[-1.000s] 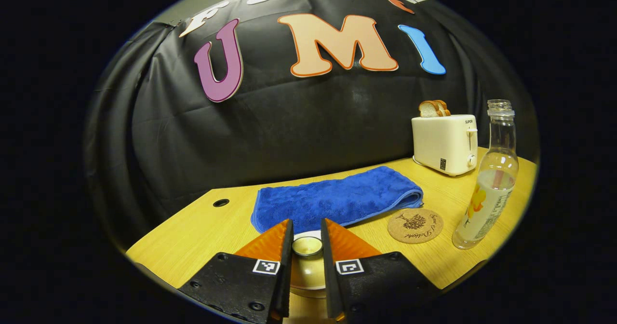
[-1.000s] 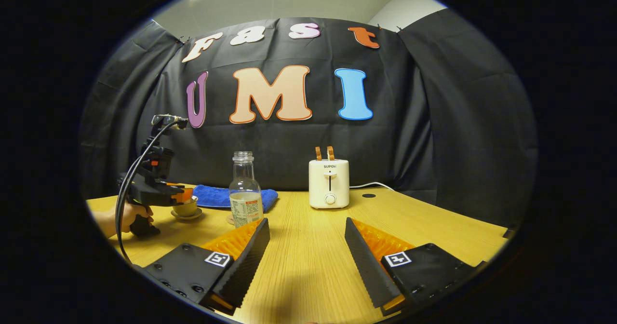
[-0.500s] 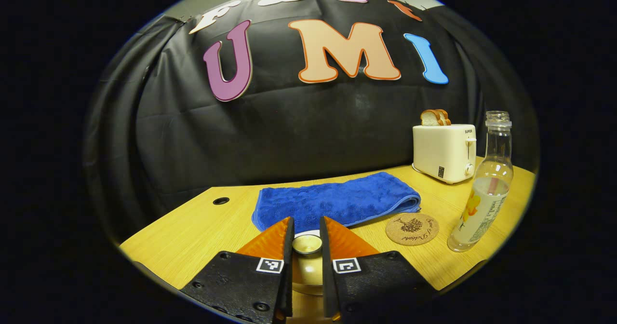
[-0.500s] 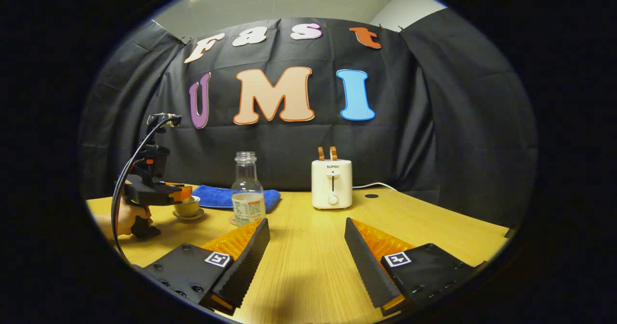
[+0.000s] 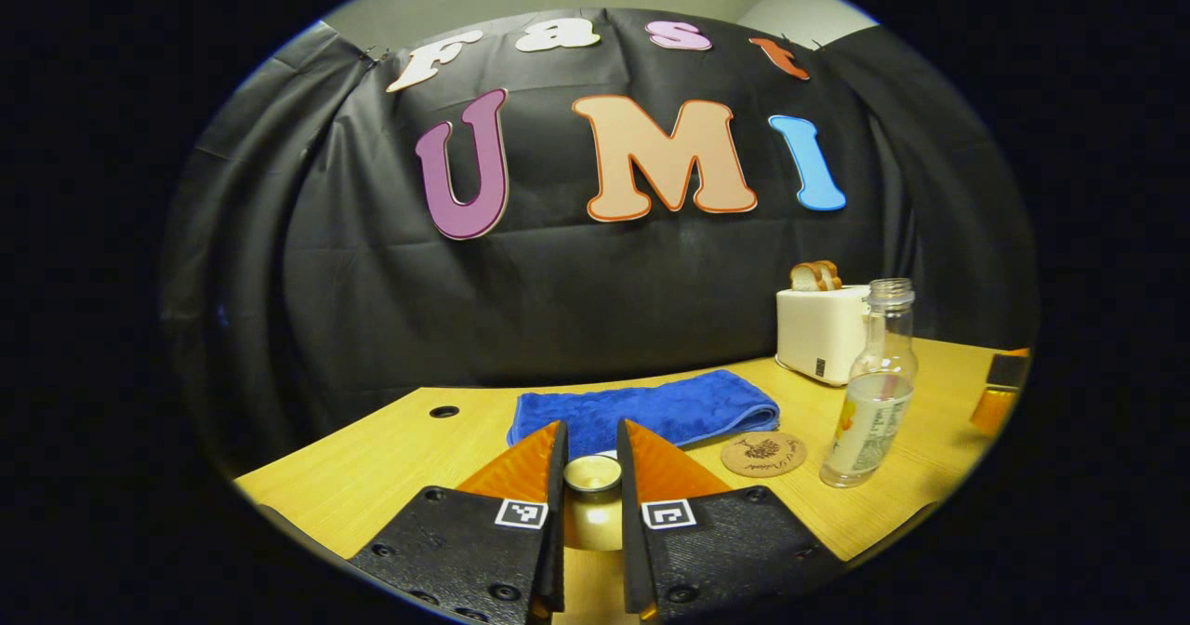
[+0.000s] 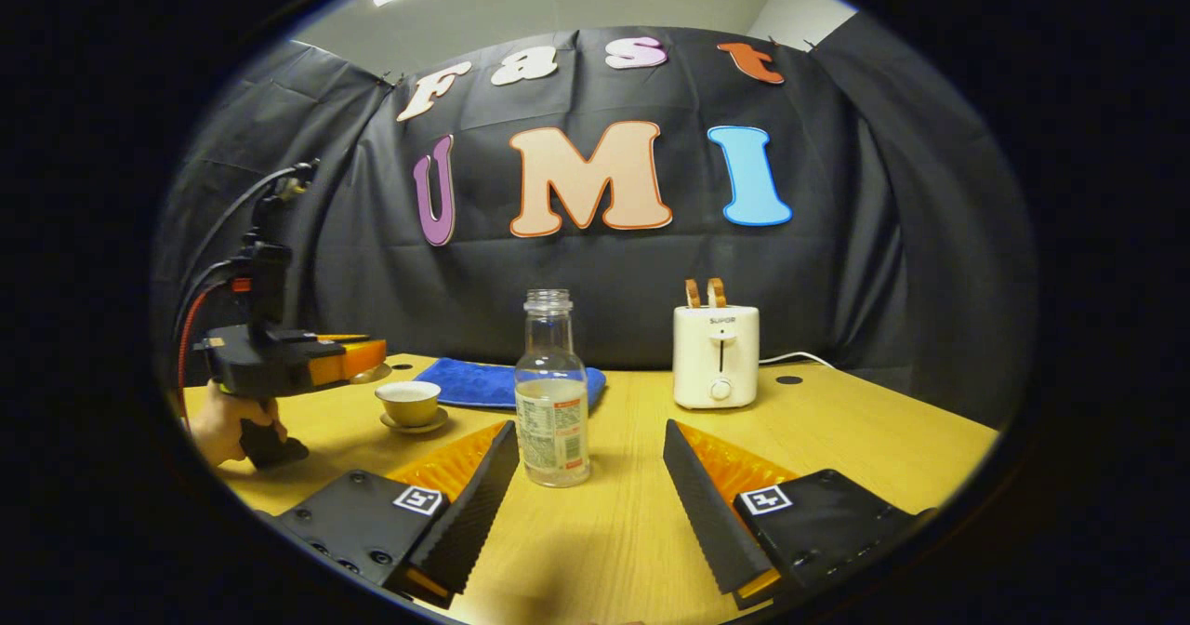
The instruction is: Open the teacup lid with one hand, grasp the water bottle and pour water into the teacup with the other hand; after pouring, place the water bottle on the coaster and then close the teacup lid.
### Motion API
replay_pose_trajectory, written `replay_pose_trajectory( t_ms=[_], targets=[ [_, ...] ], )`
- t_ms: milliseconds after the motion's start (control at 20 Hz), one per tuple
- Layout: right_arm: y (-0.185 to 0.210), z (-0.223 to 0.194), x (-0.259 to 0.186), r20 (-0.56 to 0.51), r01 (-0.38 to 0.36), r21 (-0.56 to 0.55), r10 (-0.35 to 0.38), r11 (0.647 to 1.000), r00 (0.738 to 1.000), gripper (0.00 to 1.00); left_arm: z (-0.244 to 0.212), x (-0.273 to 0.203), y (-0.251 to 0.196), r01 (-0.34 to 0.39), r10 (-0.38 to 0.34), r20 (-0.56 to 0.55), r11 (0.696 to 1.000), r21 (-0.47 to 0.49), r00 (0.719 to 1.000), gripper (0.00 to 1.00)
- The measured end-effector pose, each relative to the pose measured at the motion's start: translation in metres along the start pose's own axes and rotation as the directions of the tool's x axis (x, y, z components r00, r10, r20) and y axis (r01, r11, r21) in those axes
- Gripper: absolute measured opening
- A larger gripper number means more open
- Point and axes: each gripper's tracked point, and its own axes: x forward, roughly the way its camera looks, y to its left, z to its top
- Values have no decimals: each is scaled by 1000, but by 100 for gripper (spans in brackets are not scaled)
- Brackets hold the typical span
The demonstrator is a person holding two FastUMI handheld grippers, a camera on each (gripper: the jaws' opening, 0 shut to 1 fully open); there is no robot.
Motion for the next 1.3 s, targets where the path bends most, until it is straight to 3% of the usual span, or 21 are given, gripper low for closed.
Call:
replay_pose_trajectory(
  t_ms=[450,1300],
  targets=[
    [21,-5,50,-11,23,1,-23,1000,1000,96,-2,-67,27,-20,21,33,1000,-24,999,22],
    [26,-19,115,-98,95,-4,-95,995,991,99,-26,-86,44,-3,3,-9,1000,-29,1000,22]
  ],
)
